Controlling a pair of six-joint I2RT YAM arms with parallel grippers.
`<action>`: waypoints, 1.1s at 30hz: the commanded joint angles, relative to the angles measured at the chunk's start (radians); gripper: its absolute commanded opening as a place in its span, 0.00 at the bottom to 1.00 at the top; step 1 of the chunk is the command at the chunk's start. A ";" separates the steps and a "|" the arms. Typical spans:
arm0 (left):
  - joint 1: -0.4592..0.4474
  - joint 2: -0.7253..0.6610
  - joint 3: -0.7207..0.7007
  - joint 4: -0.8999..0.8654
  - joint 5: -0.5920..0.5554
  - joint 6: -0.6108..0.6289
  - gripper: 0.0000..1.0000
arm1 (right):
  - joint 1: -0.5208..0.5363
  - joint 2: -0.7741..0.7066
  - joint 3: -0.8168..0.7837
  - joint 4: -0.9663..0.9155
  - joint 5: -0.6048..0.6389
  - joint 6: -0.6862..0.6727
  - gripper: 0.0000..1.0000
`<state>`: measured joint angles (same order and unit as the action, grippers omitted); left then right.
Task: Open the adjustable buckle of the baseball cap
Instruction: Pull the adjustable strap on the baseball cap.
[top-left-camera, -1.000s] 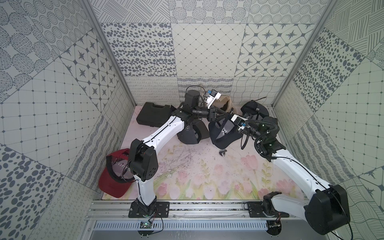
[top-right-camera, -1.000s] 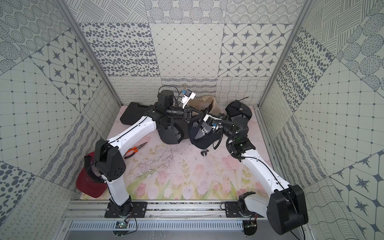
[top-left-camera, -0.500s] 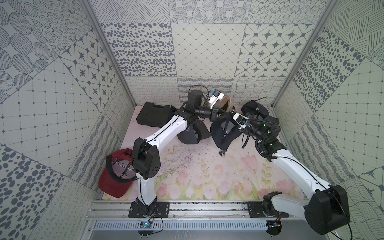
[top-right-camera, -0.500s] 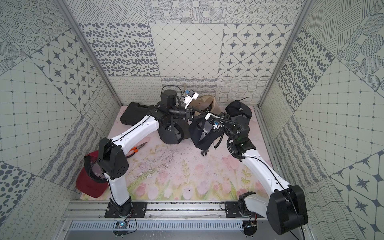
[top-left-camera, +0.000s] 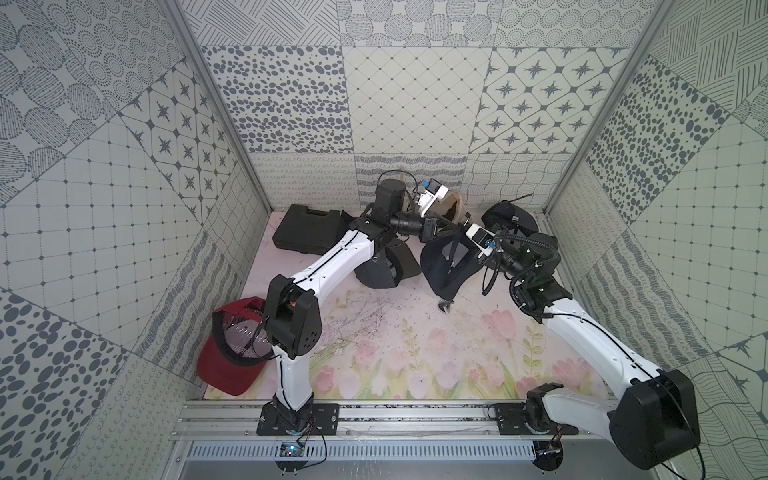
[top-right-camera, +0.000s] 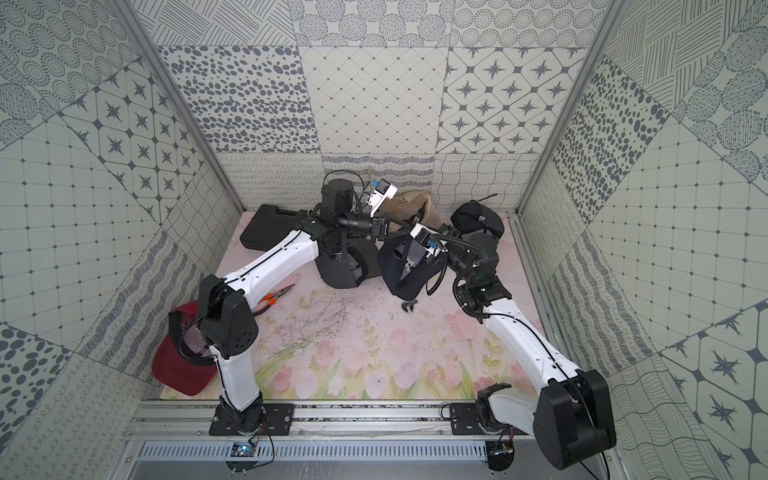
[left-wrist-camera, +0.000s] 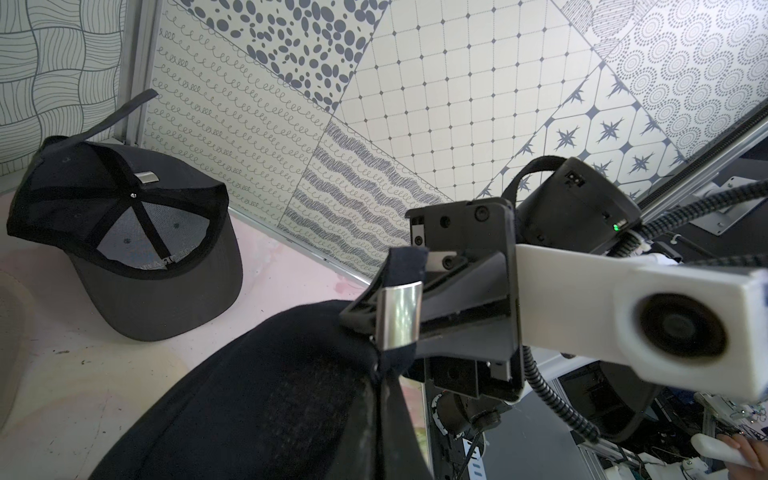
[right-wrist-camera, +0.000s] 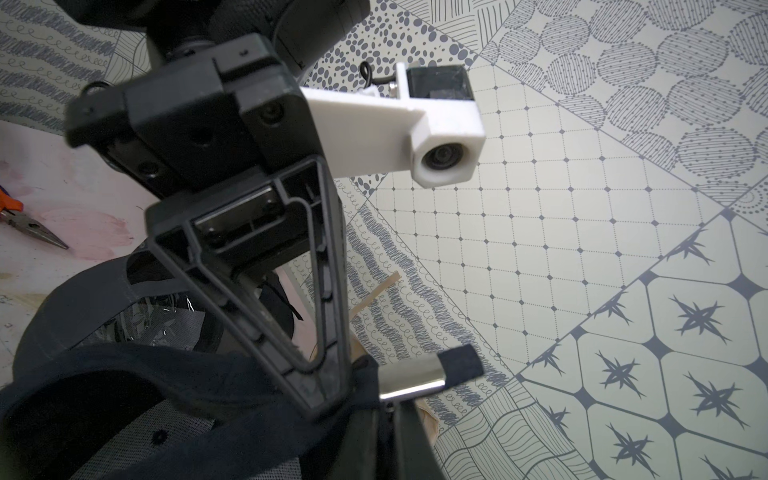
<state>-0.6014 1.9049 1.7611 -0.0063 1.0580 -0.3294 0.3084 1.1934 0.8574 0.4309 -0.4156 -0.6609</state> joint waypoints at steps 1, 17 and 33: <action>-0.013 0.004 -0.008 0.003 0.077 0.032 0.00 | 0.003 0.009 0.047 0.105 0.072 0.062 0.00; -0.012 -0.009 -0.037 -0.018 0.077 0.070 0.00 | -0.030 0.015 0.132 0.038 0.258 0.334 0.00; -0.012 -0.034 -0.017 -0.025 0.030 0.044 0.40 | -0.049 -0.014 0.050 0.084 0.028 0.129 0.00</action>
<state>-0.6029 1.8889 1.7275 0.0246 1.0161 -0.2787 0.2569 1.2053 0.9260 0.4007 -0.3508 -0.4450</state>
